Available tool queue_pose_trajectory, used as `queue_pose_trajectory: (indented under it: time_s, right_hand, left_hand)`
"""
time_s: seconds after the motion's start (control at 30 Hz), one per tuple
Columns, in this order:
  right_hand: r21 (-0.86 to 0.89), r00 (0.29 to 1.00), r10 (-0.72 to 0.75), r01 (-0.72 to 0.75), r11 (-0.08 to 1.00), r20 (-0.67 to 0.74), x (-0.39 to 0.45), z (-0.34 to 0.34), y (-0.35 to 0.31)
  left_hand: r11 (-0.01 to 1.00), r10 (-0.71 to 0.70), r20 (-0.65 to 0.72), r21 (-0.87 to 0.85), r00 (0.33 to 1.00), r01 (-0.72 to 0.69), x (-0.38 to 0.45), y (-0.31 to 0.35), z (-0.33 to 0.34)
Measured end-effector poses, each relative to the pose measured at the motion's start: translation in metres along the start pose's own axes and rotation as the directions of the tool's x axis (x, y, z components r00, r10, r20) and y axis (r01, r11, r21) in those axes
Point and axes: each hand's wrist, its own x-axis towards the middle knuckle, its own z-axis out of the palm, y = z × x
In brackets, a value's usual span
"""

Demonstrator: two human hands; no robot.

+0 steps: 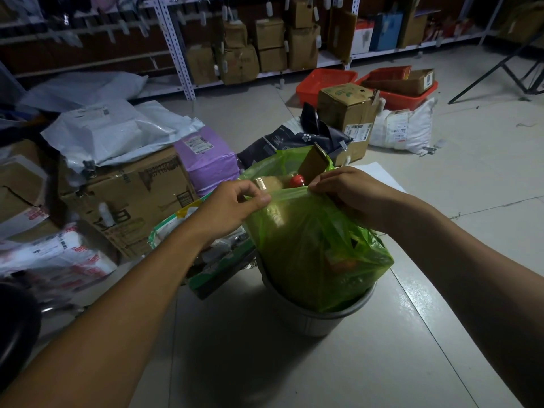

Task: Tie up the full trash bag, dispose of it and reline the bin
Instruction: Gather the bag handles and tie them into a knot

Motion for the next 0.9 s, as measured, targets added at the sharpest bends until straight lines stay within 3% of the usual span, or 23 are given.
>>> queue_pose_trajectory:
  time_s: [0.17,0.47,0.6,0.7,0.9]
  right_hand:
    - [0.035,0.999,-0.013,0.015,0.999,-0.046,0.003,-0.001,0.003]
    - [0.064,0.998,-0.025,0.028,0.998,-0.056,0.003,-0.004,0.003]
    - [0.083,0.999,-0.023,0.025,0.996,-0.024,0.000,-0.001,0.000]
    - [0.128,0.994,-0.105,0.106,0.986,-0.013,-0.004,-0.004,-0.005]
    - [0.222,0.950,-0.262,0.296,0.929,-0.172,-0.005,-0.017,-0.019]
  left_hand:
    - [0.997,0.005,0.105,-0.080,0.994,0.003,-0.005,-0.003,-0.014]
    - [0.996,-0.057,-0.054,-0.073,0.997,0.053,-0.004,-0.004,-0.015]
    - [0.994,-0.063,-0.047,-0.097,0.997,0.058,-0.004,0.001,-0.012]
    - [0.992,-0.052,-0.040,-0.118,0.998,0.047,-0.004,0.004,-0.008]
    - [0.981,-0.026,-0.069,-0.193,0.997,0.012,0.000,0.010,0.004]
